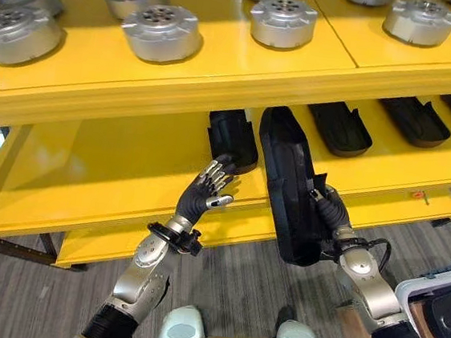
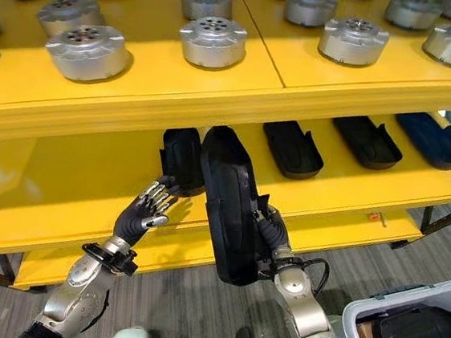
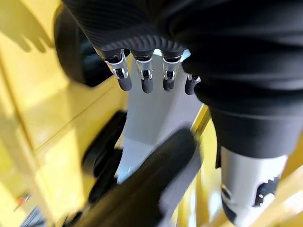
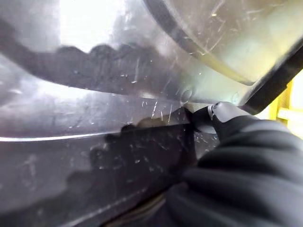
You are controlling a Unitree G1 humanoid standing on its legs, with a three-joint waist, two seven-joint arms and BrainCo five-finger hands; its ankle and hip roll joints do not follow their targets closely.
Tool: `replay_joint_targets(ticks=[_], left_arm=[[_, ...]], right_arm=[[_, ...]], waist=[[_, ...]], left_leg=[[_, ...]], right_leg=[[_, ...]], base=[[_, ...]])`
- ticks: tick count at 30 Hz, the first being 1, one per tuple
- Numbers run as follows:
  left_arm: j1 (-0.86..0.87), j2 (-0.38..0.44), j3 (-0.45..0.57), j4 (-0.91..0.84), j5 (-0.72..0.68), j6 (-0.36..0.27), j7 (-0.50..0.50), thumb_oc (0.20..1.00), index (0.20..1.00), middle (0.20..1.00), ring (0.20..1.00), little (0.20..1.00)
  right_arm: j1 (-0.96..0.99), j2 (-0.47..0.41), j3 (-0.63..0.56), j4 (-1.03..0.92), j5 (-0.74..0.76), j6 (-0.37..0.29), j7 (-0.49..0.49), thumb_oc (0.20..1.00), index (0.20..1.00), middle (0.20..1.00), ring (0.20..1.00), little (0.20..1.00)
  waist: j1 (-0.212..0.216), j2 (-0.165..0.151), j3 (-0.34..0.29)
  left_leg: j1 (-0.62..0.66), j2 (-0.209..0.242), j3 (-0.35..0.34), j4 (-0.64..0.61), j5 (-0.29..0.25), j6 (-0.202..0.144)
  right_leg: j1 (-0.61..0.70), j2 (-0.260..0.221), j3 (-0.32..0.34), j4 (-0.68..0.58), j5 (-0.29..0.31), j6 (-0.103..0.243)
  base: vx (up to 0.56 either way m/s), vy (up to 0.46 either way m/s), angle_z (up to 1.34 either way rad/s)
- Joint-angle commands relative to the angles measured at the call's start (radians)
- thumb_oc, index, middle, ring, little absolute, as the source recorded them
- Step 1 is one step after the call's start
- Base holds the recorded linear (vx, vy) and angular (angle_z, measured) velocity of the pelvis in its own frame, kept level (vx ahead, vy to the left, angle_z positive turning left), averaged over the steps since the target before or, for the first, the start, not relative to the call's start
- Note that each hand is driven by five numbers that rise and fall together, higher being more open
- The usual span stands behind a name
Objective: Move parts from the plastic box to the shelf.
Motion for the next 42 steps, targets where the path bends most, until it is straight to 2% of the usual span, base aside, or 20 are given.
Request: replay_joint_targets(ticks=[1,5,9,14,18,19,20,21,22,23,24,25,26,27,33,40,42], left_arm=[[0.059,0.042,-0.004,-0.106,0.008,-0.08,0.002,1.0,1.0,1.0,1.0,1.0],[0.063,0.059,-0.005,-0.096,0.022,-0.081,0.013,1.0,1.0,1.0,1.0,1.0],[0.064,0.084,0.006,-0.102,0.019,-0.065,-0.024,1.0,1.0,1.0,1.0,1.0],[0.061,0.098,0.006,-0.107,0.087,-0.064,-0.029,1.0,1.0,1.0,1.0,1.0],[0.063,0.113,0.006,-0.111,0.098,-0.069,-0.03,1.0,1.0,1.0,1.0,1.0],[0.07,0.117,0.01,-0.115,0.098,-0.072,-0.027,1.0,1.0,1.0,1.0,1.0],[0.07,0.119,0.014,-0.116,0.098,-0.07,-0.026,1.0,1.0,1.0,1.0,1.0],[0.058,0.127,0.018,-0.117,0.095,-0.051,-0.019,1.0,1.0,1.0,1.0,1.0],[0.055,0.126,0.018,-0.117,0.089,-0.046,-0.016,1.0,1.0,1.0,1.0,1.0],[0.054,0.112,0.017,-0.132,0.078,-0.033,0.012,1.0,1.0,1.0,1.0,1.0],[0.052,0.104,0.012,-0.139,0.08,-0.028,0.033,1.0,1.0,1.0,1.0,1.0],[0.048,0.099,0.007,-0.143,0.078,-0.023,0.047,1.0,1.0,1.0,1.0,1.0],[0.039,0.094,-0.004,-0.142,0.075,-0.016,0.065,1.0,1.0,1.0,1.0,1.0],[0.029,0.076,-0.022,-0.125,0.064,-0.019,0.09,1.0,1.0,1.0,1.0,1.0],[0.062,0.052,-0.044,-0.126,0.057,-0.038,0.094,1.0,1.0,1.0,1.0,1.0],[0.069,0.045,-0.054,-0.133,0.074,-0.042,0.125,1.0,1.0,1.0,1.0,1.0],[0.075,0.046,-0.056,-0.141,0.08,-0.039,0.141,1.0,1.0,1.0,1.0,1.0]], right_arm=[[-0.072,0.006,0.061,-0.075,0.063,-0.025,0.039,0.2,0.2,0.2,0.2,0.2],[-0.062,0.029,0.055,-0.07,0.087,-0.028,0.042,0.2,0.2,0.2,0.2,0.2],[-0.049,0.048,0.033,-0.101,0.071,-0.026,0.02,0.2,0.2,0.2,0.2,0.2],[-0.042,0.057,0.01,-0.117,0.085,-0.02,-0.008,0.2,0.2,0.2,0.2,0.2],[-0.042,0.076,0.006,-0.12,0.094,-0.025,-0.008,0.2,0.2,0.2,0.2,0.2],[-0.047,0.084,0.008,-0.114,0.092,-0.024,0.0,0.2,0.2,0.2,0.2,0.2],[-0.05,0.089,0.011,-0.109,0.091,-0.025,0.002,0.2,0.2,0.2,0.2,0.2],[-0.046,0.091,0.025,-0.102,0.09,-0.031,0.002,0.2,0.2,0.2,0.2,0.2],[-0.043,0.089,0.03,-0.102,0.085,-0.038,0.001,0.2,0.2,0.2,0.2,0.2],[-0.044,0.08,0.04,-0.101,0.083,-0.035,-0.003,0.2,0.2,0.2,0.2,0.2],[-0.049,0.073,0.042,-0.095,0.086,-0.032,-0.003,0.2,0.2,0.2,0.2,0.2],[-0.05,0.068,0.044,-0.092,0.088,-0.032,-0.006,0.2,0.2,0.2,0.2,0.2],[-0.048,0.062,0.043,-0.089,0.089,-0.034,-0.01,0.2,0.2,0.2,0.2,0.2],[-0.043,0.058,0.041,-0.082,0.092,-0.032,-0.023,0.2,0.2,0.2,0.2,0.2],[-0.032,0.064,0.043,-0.062,0.077,-0.032,0.033,0.2,0.2,0.2,0.2,0.2],[-0.042,0.065,0.053,-0.043,0.087,-0.023,0.025,0.2,0.2,0.2,0.2,0.2],[-0.043,0.068,0.053,-0.04,0.089,-0.036,0.059,0.2,0.2,0.2,0.2,0.2]], waist=[[0.033,0.022,-0.03],[0.044,0.01,-0.031],[0.072,-0.01,-0.028],[0.094,-0.031,-0.017],[0.122,-0.049,-0.003],[0.133,-0.044,0.002],[0.135,-0.042,0.005],[0.12,-0.032,0.007],[0.116,-0.03,0.006],[0.115,-0.027,0.004],[0.112,-0.029,0.003],[0.107,-0.032,0.002],[0.093,-0.036,-0.002],[0.072,-0.043,-0.013],[0.06,-0.039,-0.032],[0.055,-0.029,-0.04],[0.054,-0.024,-0.04]], left_leg=[[0.136,-0.132,0.172,-0.243,0.127,0.057],[0.163,-0.185,0.186,-0.335,0.051,0.09],[0.177,-0.201,0.18,-0.414,0.052,0.116],[0.172,-0.216,0.193,-0.415,0.036,0.131],[0.169,-0.257,0.209,-0.415,0.006,0.158],[0.182,-0.262,0.214,-0.415,-0.019,0.158],[0.182,-0.267,0.218,-0.415,-0.024,0.163],[0.176,-0.282,0.218,-0.415,-0.021,0.177],[0.175,-0.283,0.226,-0.415,-0.016,0.177],[0.181,-0.29,0.257,-0.415,-0.008,0.173],[0.182,-0.301,0.259,-0.415,-0.008,0.172],[0.181,-0.31,0.253,-0.415,-0.01,0.171],[0.177,-0.325,0.227,-0.415,-0.013,0.175],[0.157,-0.347,0.208,-0.415,0.006,0.182],[0.166,-0.344,0.234,-0.415,0.009,0.171],[0.179,-0.34,0.264,-0.415,0.011,0.164],[0.182,-0.34,0.267,-0.415,0.013,0.164]], right_leg=[[0.025,0.082,-0.027,-0.052,0.006,-0.003],[0.034,0.055,-0.035,-0.045,0.024,0.036],[0.028,0.009,-0.072,-0.027,0.055,0.087],[0.024,-0.037,-0.118,-0.01,0.094,0.112],[-0.008,-0.08,-0.18,0.024,0.194,0.146],[-0.02,-0.085,-0.197,0.052,0.213,0.164],[-0.033,-0.083,-0.197,0.072,0.218,0.165],[-0.058,-0.026,-0.177,0.119,0.164,0.148],[-0.057,-0.002,-0.185,0.127,0.134,0.138],[-0.047,0.06,-0.228,0.117,0.07,0.1],[-0.032,0.097,-0.227,0.089,0.039,0.08],[-0.023,0.122,-0.209,0.063,0.025,0.069],[-0.02,0.151,-0.155,0.025,0.02,0.058],[-0.005,0.184,-0.084,-0.036,0.034,0.03],[0.029,0.2,-0.044,-0.081,0.028,0.024],[0.039,0.204,-0.045,-0.081,0.013,0.018],[0.044,0.205,-0.047,-0.081,0.009,0.015]], base=[[-0.06,0.434,0.19],[-0.07,0.394,0.32],[-0.11,0.366,0.66],[-0.11,0.321,0.26],[-0.1,0.236,-0.02],[-0.07,0.211,-0.23],[-0.1,0.298,-0.6],[-0.11,0.263,-0.52],[-0.09,0.291,-0.27],[-0.01,0.146,-0.1],[0.01,0.096,-0.27],[0.06,-0.002,-0.46],[0.06,-0.075,-0.22],[0.06,-0.076,0.08],[0.13,-0.136,0.01],[0.09,-0.083,-0.09],[0.12,-0.092,-0.05]])
